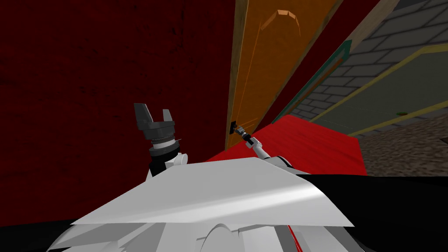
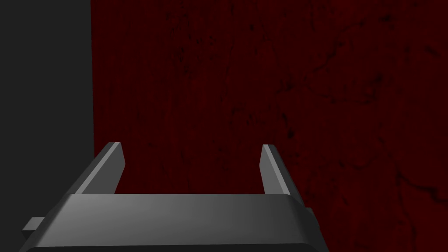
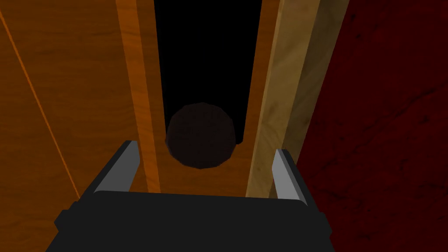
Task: Pull the door open
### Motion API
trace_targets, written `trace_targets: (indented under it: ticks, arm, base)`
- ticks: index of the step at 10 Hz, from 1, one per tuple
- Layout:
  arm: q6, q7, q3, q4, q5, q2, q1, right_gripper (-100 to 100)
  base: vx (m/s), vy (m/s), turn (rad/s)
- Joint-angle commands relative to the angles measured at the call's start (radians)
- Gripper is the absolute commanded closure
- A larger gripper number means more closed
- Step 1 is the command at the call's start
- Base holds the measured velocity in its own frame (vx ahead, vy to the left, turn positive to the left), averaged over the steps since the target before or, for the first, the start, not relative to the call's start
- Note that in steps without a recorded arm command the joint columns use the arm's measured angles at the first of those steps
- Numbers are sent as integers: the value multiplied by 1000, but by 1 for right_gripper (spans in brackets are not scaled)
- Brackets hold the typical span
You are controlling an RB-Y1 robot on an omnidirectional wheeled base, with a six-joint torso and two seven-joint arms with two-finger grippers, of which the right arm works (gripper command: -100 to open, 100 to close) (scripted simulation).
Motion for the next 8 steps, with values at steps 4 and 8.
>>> trace_targets:
  ticks: [4, 8]
  arm:
    - [3, 3, -2, 1, -1, 3, -1, 100]
    - [3, 3, -2, 1, -1, 3, -1, 100]
  base:
    - [62, 18, 10]
    - [-12, -6, 0]
